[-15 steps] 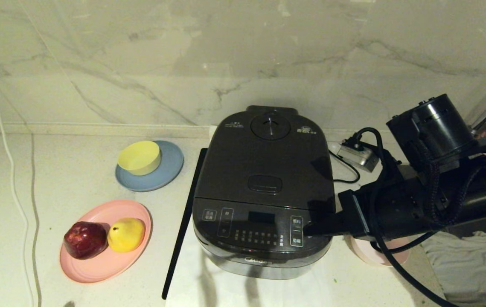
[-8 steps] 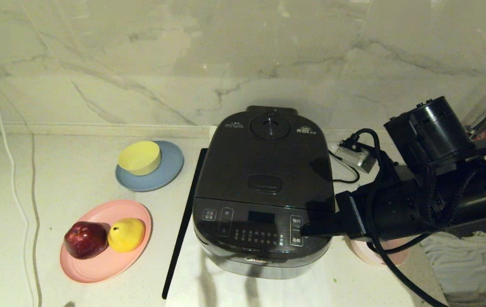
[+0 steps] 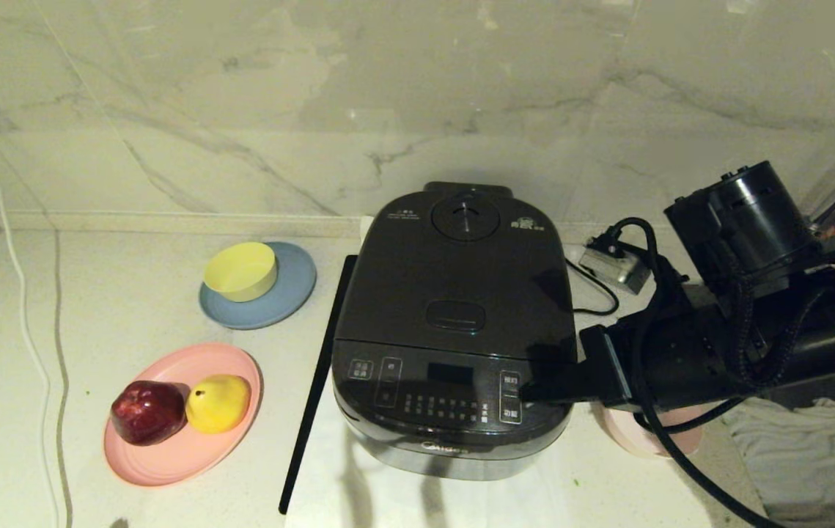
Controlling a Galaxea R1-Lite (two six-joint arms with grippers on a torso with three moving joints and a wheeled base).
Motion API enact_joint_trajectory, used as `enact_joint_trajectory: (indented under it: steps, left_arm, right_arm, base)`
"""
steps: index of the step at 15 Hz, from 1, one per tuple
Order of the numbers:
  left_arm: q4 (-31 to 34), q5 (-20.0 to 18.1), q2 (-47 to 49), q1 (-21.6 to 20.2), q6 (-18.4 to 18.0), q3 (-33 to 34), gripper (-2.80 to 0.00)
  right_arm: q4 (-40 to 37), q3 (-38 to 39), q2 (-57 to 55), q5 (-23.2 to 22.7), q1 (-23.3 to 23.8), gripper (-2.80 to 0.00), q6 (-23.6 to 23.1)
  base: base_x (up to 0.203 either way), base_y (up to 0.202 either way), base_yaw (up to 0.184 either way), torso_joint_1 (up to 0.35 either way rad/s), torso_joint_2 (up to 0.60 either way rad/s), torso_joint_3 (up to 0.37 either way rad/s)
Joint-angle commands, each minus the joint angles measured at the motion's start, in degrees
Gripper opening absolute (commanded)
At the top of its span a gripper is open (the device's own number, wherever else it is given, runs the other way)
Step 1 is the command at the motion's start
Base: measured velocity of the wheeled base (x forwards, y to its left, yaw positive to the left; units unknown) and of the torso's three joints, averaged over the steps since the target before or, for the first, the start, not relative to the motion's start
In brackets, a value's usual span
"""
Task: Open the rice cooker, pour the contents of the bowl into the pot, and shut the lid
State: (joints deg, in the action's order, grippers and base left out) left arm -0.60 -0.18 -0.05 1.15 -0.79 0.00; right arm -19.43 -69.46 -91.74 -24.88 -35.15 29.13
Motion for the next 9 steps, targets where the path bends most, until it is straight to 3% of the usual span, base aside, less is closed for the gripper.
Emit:
enact_joint_trajectory:
  steps: [1, 9]
  left_arm:
    - [-0.02, 0.01, -0.04, 0.0, 0.0, 0.44, -2.8]
    - [-0.02, 0.01, -0.04, 0.0, 0.0, 0.44, -2.8]
  right_arm:
    - [0.56, -1.07, 3.1, -0.58, 0.9, -2.8, 1.4]
    - [1.41, -3.54, 10.67, -0.21, 4.43, -2.8, 3.04]
  base:
    - [0.0, 0.0, 0.0, 0.0, 0.0, 0.0]
    - [0.0, 0.0, 0.0, 0.0, 0.0, 0.0]
